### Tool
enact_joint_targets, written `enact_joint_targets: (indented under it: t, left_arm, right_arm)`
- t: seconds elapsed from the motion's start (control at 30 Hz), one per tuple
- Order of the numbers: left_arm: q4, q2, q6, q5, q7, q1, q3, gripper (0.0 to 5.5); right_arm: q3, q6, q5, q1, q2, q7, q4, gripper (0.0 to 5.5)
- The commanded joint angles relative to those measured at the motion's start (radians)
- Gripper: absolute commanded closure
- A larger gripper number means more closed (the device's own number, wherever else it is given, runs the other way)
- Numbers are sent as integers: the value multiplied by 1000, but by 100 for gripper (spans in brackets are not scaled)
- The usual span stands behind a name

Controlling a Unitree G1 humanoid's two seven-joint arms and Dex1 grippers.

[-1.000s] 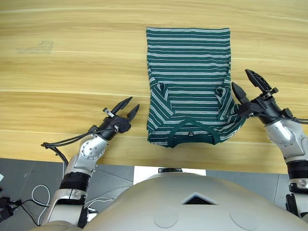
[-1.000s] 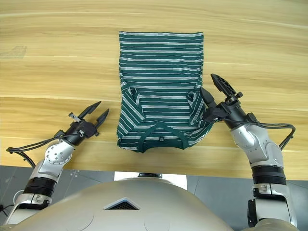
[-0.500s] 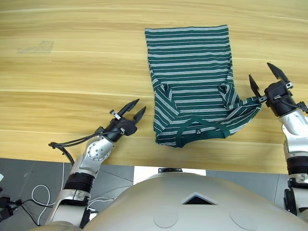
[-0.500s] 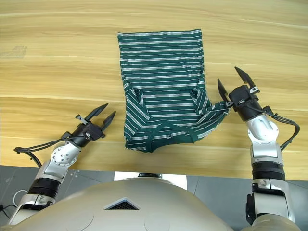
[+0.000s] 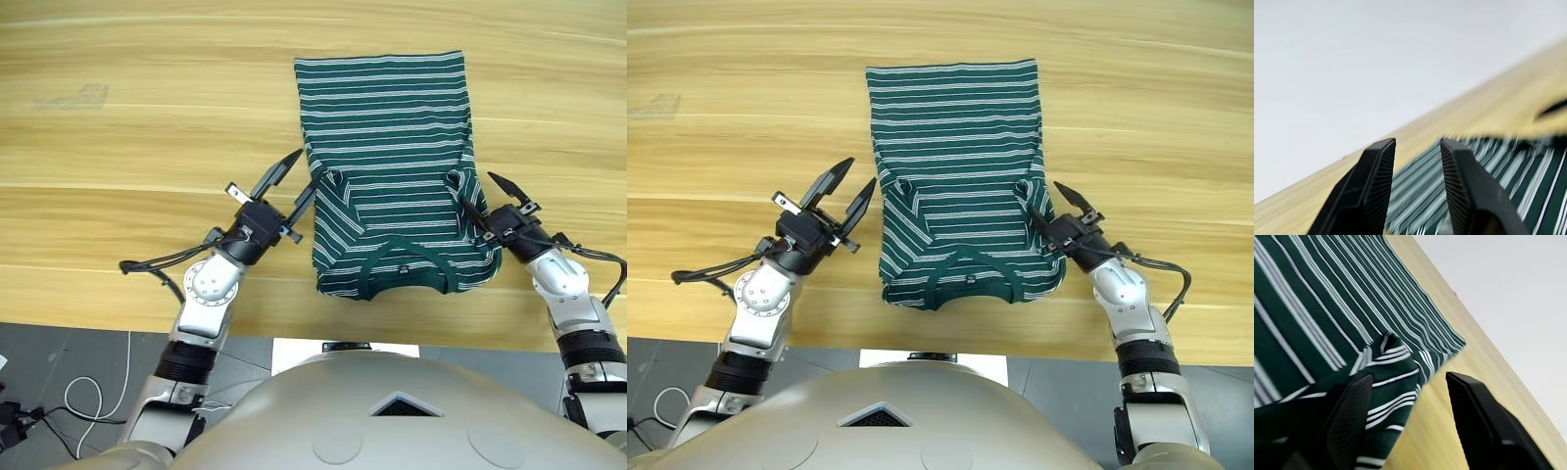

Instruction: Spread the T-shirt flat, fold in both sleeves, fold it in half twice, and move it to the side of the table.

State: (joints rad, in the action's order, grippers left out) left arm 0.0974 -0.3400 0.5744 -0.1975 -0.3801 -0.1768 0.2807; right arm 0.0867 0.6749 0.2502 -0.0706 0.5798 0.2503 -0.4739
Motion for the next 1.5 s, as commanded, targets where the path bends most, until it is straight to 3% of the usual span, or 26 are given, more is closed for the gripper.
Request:
enact_joint_targets:
  t: [0.03,0.3,0.5,0.73,1.0,1.27,1.5]
  left_arm:
    - [45,89,-109,-69,-36,22,76,381]
    - [-178,323,-334,17,-67,52,309,381]
    - [-373,441,-441,29,-148,125,365,381]
    - [-509,569,-516,17,-106,178,380,381]
    - [-422,540,-582,-60,-108,189,399,381]
    - [-353,444,-1034,-84,174,146,283,381]
    - [-353,363,-1140,-92,207,91,228,381]
  right_arm:
    - [-1,17,-15,9,0,12,-25,275]
    - [4,26,-47,46,-10,37,-31,275]
    - [1,10,-61,61,-32,42,-27,275]
    - [4,0,-80,56,-45,70,4,275]
    - [0,-4,-69,50,-53,59,18,275]
    - [-64,-63,-190,-18,-69,72,143,275]
    - [-131,-101,-253,13,-66,62,122,275]
